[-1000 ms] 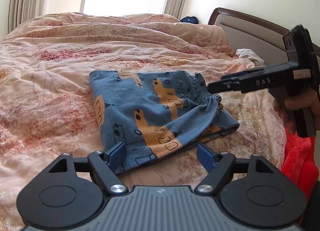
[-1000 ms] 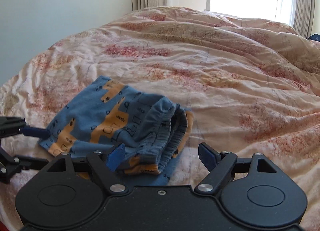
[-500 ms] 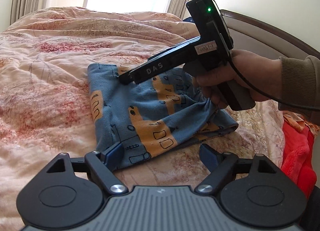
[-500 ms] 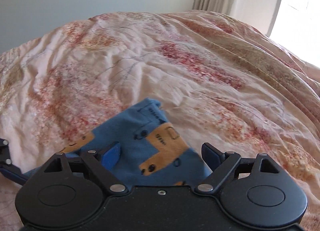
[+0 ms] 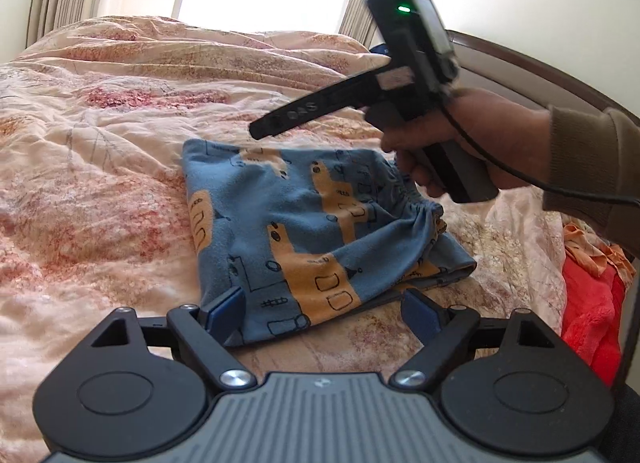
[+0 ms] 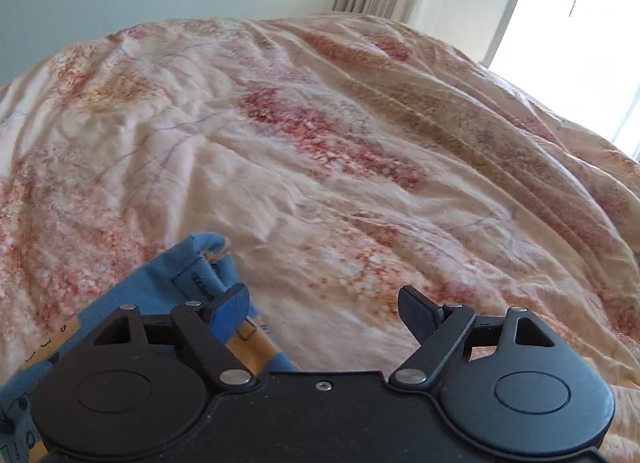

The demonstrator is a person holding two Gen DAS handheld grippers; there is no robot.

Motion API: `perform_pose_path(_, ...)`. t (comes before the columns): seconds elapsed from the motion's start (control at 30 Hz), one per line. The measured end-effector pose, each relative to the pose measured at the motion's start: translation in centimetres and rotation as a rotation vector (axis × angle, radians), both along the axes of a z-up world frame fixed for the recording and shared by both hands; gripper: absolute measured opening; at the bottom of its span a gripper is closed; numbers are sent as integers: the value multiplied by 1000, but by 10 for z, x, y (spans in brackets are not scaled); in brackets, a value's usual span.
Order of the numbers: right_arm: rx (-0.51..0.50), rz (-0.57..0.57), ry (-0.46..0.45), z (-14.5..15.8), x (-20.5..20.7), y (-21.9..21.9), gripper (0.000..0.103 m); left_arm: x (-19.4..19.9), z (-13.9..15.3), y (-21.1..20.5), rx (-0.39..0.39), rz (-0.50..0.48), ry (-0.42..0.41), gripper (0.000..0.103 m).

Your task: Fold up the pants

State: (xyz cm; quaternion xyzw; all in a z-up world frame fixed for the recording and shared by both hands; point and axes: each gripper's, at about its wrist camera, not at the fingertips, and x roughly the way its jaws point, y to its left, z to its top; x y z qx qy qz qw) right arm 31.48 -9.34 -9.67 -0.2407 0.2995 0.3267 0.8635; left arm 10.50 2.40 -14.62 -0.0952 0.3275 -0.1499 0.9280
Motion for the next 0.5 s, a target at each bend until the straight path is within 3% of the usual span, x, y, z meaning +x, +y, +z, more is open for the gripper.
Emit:
perform_pose_path(0.07,50,48,-8,14,-13,-22,94,5,2,6,-11,12,-2,89)
perform_pose_path(0.1,23,69,-25,14,-22,-30,96,9,2,7,-10,15,3,89)
perform_pose_path(0.17,-66,84,-53,4,-32,-43,95,15,1,5,5,13,14,89)
perform_pose_path(0.23,-136,-13,-47,-10,-28,-69,92,17,1,1,24,4,23,89)
perform_pose_path(0.37,7,-168,-18,3,-35,-114,94,25,-5,-2,11,9,57,103)
perform_pose_path(0.43,66,-103,13,5,-52,-116,101,30,-8,-2,1,22,86,103)
perform_pose_path(0.5,10,-55,24,-5,-66,-107,102,34,-10,-4,22,29,115,103)
